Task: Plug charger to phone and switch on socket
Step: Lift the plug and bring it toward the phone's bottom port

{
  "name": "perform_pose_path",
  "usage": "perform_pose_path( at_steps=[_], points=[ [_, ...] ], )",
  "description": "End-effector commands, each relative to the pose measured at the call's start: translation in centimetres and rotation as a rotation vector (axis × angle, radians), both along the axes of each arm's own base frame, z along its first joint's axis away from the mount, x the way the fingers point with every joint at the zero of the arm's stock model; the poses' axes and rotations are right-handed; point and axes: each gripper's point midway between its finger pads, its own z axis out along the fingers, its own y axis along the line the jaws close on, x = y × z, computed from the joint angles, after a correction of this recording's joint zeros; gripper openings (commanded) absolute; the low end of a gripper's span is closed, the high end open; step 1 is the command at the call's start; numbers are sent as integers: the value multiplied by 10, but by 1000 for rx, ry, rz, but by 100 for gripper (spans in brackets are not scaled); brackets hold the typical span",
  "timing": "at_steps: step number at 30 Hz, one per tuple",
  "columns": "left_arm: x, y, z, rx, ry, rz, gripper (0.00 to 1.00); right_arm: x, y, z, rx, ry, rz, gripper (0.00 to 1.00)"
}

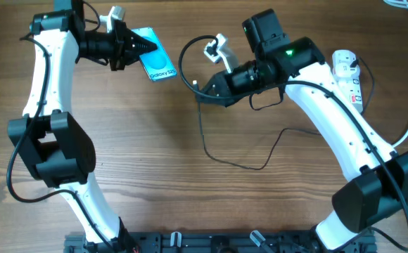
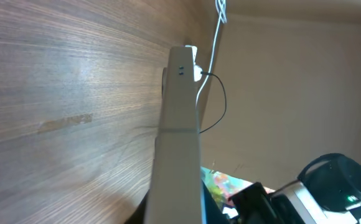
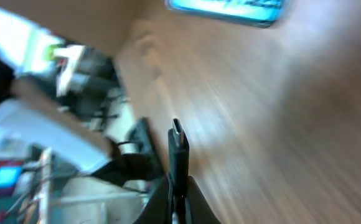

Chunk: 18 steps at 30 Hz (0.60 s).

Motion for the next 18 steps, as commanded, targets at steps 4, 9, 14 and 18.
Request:
perform_pose_path(
  at_steps=[4, 9, 14, 18],
  points=[
    [-11, -21, 37, -112, -262, -142, 4, -35, 10, -12, 276, 167, 124, 5],
    [-20, -43, 49, -193, -278, -193, 4, -25, 22, -16, 290, 215, 77, 5],
    [-27, -60, 64, -273, -351, -248, 4, -20, 25, -13, 291, 224, 59, 4],
    [-28, -60, 63, -270, -375, -257, 4, -17, 25, -11, 297, 223, 51, 4]
  ],
)
